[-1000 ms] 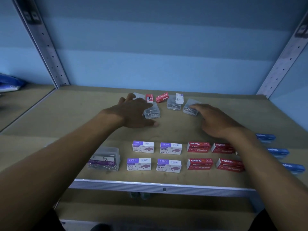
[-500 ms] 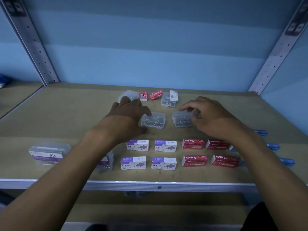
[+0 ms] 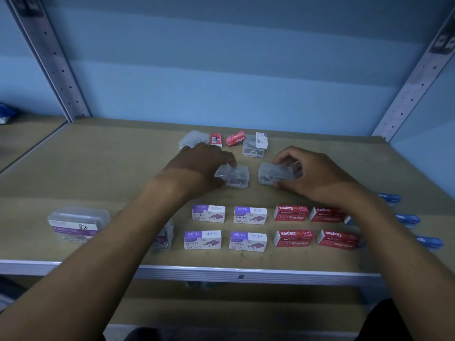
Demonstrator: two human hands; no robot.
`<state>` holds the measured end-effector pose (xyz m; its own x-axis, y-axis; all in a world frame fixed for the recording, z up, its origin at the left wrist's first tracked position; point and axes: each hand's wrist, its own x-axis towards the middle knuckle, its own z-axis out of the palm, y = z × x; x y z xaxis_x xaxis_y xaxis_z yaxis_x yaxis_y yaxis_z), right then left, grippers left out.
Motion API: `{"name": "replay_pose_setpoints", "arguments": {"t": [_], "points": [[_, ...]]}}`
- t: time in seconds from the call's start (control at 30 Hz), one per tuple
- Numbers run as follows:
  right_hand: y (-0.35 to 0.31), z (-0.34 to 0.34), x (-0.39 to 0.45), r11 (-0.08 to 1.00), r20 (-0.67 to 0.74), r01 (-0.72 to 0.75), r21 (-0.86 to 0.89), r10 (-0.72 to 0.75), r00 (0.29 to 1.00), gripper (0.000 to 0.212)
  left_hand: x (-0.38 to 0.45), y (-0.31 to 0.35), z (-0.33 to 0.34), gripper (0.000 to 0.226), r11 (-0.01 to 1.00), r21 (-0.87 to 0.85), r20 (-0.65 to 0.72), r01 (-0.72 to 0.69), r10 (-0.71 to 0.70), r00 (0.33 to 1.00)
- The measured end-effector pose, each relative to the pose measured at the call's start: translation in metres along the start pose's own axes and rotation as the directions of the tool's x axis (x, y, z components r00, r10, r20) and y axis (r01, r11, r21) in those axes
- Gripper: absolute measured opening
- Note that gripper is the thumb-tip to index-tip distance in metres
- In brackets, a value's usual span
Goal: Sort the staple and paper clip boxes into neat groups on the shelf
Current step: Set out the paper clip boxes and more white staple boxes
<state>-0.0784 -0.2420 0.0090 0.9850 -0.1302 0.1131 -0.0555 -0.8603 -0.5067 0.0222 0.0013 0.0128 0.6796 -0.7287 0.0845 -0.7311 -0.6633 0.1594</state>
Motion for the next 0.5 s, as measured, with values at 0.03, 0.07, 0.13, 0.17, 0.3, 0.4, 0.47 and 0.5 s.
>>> {"name": "replay_pose_setpoints", "arguments": {"t": [0.03, 0.07, 0.13, 0.17, 0.3, 0.4, 0.47, 0.5], "points": [[0.0, -0.001, -0.001, 1.0, -0.01, -0.006, 0.016, 0.006, 1.0, 0.034, 0.0, -0.001, 0.0, 0.037, 1.0, 0.002, 0.008, 0.001, -0.001, 1.0], [-0.001, -0.003, -0.002, 0.999, -0.021, -0.013, 0.032, 0.014, 1.0, 0.031, 0.0, -0.001, -0.001, 0.034, 1.0, -0.008, 0.011, 0.008, -0.008, 1.0], [-0.003, -0.007, -0.004, 0.998, -0.04, -0.033, 0.06, 0.036, 0.999, 0.028, 0.0, -0.001, -0.003, 0.029, 0.998, -0.059, -0.007, 0.038, -0.039, 0.999], [-0.005, -0.008, -0.005, 0.996, -0.044, -0.048, 0.071, 0.051, 0.998, 0.028, 0.001, -0.001, -0.003, 0.028, 0.995, -0.09, -0.015, 0.052, -0.054, 0.998], [-0.009, -0.01, -0.007, 0.986, -0.033, -0.094, 0.135, 0.099, 0.994, 0.023, 0.0, -0.004, -0.003, 0.026, 0.989, -0.135, -0.017, 0.064, -0.067, 0.998], [-0.009, -0.01, -0.009, 0.985, -0.025, -0.111, 0.133, 0.115, 0.993, 0.028, -0.006, -0.006, -0.003, 0.039, 0.985, -0.157, 0.034, 0.07, -0.065, 0.997], [-0.008, -0.01, -0.01, 0.988, -0.021, -0.114, 0.107, 0.117, 0.993, 0.028, -0.009, -0.009, -0.003, 0.051, 0.981, -0.184, 0.05, 0.055, -0.046, 0.998], [-0.007, -0.011, -0.01, 0.99, -0.01, -0.109, 0.089, 0.111, 0.994, 0.028, -0.011, -0.009, -0.004, 0.054, 0.98, -0.192, 0.056, 0.049, -0.039, 0.998]]}}
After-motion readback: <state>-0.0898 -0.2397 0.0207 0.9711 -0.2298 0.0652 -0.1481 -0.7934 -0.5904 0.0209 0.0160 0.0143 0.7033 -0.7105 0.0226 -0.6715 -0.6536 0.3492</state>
